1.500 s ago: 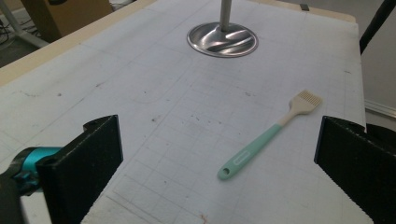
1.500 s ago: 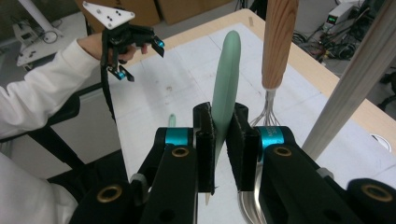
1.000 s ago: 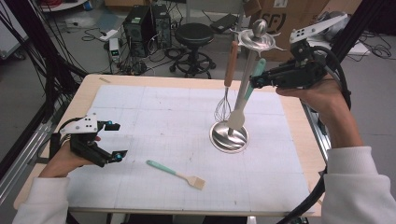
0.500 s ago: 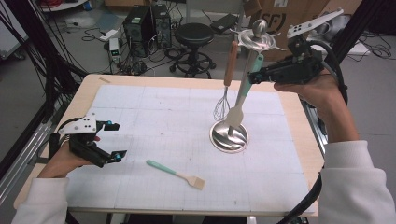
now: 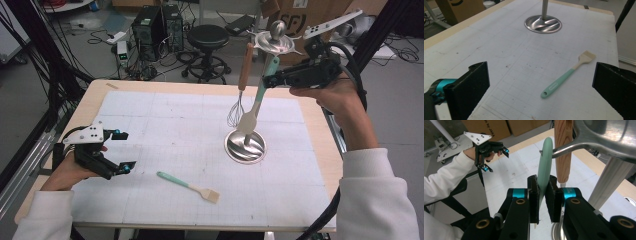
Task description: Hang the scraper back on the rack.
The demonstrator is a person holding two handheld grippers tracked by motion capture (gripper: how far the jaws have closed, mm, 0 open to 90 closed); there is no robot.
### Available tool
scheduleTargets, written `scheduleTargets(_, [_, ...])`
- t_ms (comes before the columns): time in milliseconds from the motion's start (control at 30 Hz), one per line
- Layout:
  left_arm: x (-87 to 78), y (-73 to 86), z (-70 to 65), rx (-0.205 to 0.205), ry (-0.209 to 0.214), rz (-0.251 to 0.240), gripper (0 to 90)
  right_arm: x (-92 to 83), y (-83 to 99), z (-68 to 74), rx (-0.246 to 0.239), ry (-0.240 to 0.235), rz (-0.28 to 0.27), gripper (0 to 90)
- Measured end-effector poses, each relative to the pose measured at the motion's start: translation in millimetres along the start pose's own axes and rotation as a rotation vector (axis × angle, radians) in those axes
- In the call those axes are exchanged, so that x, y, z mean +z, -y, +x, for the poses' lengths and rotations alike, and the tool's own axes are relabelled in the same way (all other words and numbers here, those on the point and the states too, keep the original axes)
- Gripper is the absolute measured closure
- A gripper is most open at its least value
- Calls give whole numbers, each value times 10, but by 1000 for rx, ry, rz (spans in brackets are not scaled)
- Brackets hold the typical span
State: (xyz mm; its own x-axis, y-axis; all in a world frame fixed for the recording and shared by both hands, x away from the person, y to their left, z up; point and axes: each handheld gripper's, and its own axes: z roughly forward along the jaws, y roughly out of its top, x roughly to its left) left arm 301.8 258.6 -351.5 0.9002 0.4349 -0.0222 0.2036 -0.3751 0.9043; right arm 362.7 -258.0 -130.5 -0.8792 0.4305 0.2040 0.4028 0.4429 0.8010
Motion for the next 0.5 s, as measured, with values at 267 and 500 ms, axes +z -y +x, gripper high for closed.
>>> scheduleTargets(267, [0,3,3,1,-1,5,16,21,24,-40,7,5,-16,821])
scheduleTargets(500, [3,6,-1,-2,-3,6,16,21,74,-19,-11,53,-44,798])
